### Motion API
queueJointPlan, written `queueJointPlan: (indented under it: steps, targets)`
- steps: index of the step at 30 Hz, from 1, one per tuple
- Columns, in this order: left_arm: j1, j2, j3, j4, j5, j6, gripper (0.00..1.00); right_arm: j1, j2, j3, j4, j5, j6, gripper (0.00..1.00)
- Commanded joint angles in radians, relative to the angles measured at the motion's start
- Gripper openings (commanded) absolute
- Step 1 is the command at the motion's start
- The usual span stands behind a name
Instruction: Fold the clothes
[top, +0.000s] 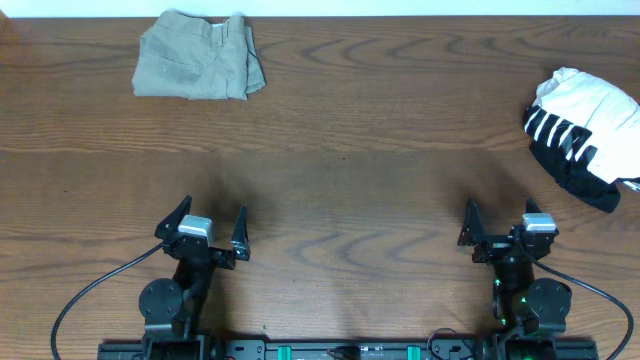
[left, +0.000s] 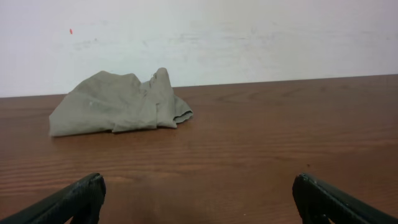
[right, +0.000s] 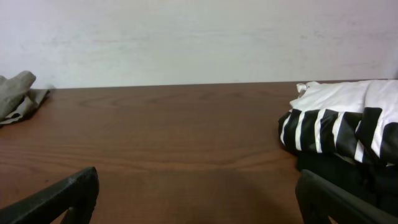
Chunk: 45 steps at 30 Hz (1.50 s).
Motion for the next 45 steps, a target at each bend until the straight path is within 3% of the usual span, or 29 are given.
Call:
queueJointPlan:
  steps: [1, 19, 21, 25, 30, 33, 37, 39, 42, 45]
  targets:
    - [0.005, -0.006, -0.013, -0.042, 0.010, -0.005, 0.98, -0.017, -0.004, -0.002, -0.005, 0.009, -0.016, 0.99]
    - [0.005, -0.006, -0.013, -0.042, 0.010, -0.005, 0.98, -0.017, -0.003, -0.002, -0.003, 0.009, -0.015, 0.99]
    - [0.005, -0.006, -0.013, -0.042, 0.010, -0.005, 0.98, -0.017, -0.003, -0.002, 0.017, -0.043, 0.036, 0.99]
    - [0.005, -0.006, -0.013, -0.042, 0.010, -0.005, 0.98, -0.017, -0.003, -0.002, 0.029, -0.358, 0.317, 0.99]
    - [0.005, -0.006, -0.013, -0.042, 0.010, -0.005, 0.98, -0.017, -0.003, -0.002, 0.035, -0.505, 0.441, 0.99]
    - [0.005, -0.006, -0.013, -0.042, 0.010, -0.005, 0.98, -0.017, -0.003, -0.002, 0.137, -0.556, 0.515, 0.99]
    - [0.005, -0.006, -0.013, -0.042, 0.010, -0.005, 0.98, -0.017, -0.003, 0.009, 0.438, -0.654, 0.516, 0.99]
    - [0.005, -0.006, -0.013, -0.042, 0.010, -0.005, 0.98, -0.018, -0.002, 0.054, 0.480, -0.638, 0.504, 0.99]
    - [0.005, -0.006, -0.013, -0.042, 0.010, -0.005, 0.98, -0.029, 0.025, 0.183, 0.341, -0.586, 0.408, 0.99]
    - [0.005, -0.006, -0.013, -0.042, 0.010, -0.005, 0.98, -0.046, 0.118, 0.376, 0.023, -0.412, 0.248, 0.99]
